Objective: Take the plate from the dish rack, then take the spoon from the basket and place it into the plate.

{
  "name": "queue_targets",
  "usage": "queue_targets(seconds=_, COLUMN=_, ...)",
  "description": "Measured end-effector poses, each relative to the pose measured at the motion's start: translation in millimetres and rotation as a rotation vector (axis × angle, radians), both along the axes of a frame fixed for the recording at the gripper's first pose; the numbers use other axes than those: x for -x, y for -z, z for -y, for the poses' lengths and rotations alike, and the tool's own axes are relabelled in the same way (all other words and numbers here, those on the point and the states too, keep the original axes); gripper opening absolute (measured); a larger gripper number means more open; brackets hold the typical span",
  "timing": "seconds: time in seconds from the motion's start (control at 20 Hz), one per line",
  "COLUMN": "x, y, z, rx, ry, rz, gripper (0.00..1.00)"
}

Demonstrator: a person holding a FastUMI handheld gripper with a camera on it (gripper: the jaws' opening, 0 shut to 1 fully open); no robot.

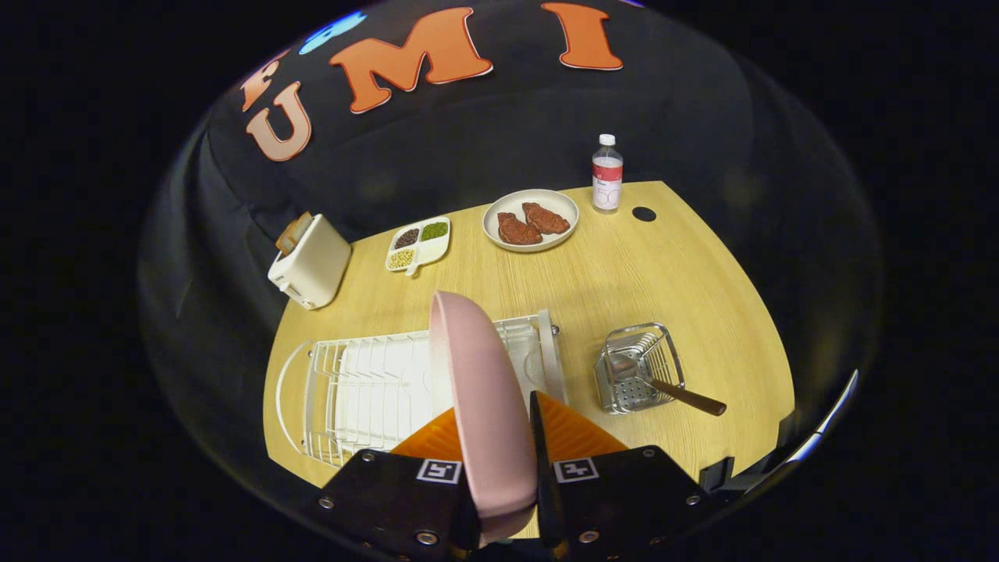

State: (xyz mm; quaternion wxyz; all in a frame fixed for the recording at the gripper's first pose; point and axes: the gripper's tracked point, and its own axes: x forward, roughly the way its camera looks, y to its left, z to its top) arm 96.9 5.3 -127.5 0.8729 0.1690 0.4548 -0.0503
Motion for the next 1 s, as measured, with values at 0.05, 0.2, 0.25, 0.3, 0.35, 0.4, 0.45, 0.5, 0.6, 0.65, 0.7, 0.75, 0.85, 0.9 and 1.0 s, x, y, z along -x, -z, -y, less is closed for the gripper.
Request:
queue_targets(seconds=0.05, x=5.0, y=-4.4, z=2.3, rx=-0.003, ry=-0.001, rz=0.018, gripper=0.29)
queue_targets(seconds=0.2, x=37.3, y=-12.2, z=-4.4, rx=-0.079, ry=-0.04, rz=0.054, gripper=0.29)
queue_targets(seconds=0.25, x=49.5, y=-10.8, z=-5.7, rx=-0.099, ry=-0.055, rz=0.059, gripper=0.29)
queue_targets(seconds=0.3, x=65.4, y=-6.6, z=-4.8, rx=-0.116, ry=-0.066, rz=0.053, gripper=0.28)
queue_targets(seconds=0.35, x=76.1, y=-4.8, z=-3.7, rx=-0.128, ry=-0.075, rz=0.053, gripper=0.28)
queue_targets(seconds=0.4, x=86.7, y=-4.3, z=-1.2, rx=-0.134, ry=-0.079, rz=0.057, gripper=0.28)
queue_targets(seconds=0.45, x=95.8, y=-3.3, z=1.0, rx=-0.135, ry=-0.085, rz=0.064, gripper=0.28)
queue_targets(seconds=0.5, x=104.6, y=-2.2, z=0.4, rx=-0.136, ry=-0.094, rz=0.071, gripper=0.28)
queue_targets(seconds=0.6, x=123.5, y=1.0, z=-0.6, rx=-0.141, ry=-0.111, rz=0.079, gripper=0.29)
queue_targets(seconds=0.65, x=131.5, y=3.1, z=-3.3, rx=-0.145, ry=-0.119, rz=0.08, gripper=0.29)
queue_targets(seconds=0.7, x=139.2, y=5.1, z=-6.4, rx=-0.149, ry=-0.131, rz=0.081, gripper=0.28)
queue_targets(seconds=0.75, x=145.8, y=6.7, z=-10.4, rx=-0.155, ry=-0.146, rz=0.086, gripper=0.28)
queue_targets(seconds=0.85, x=158.1, y=13.4, z=-17.5, rx=-0.172, ry=-0.168, rz=0.088, gripper=0.29)
queue_targets(seconds=0.9, x=164.8, y=18.4, z=-19.4, rx=-0.178, ry=-0.177, rz=0.083, gripper=0.29)
queue_targets(seconds=1.0, x=174.2, y=28.0, z=-23.5, rx=-0.191, ry=-0.187, rz=0.072, gripper=0.28)
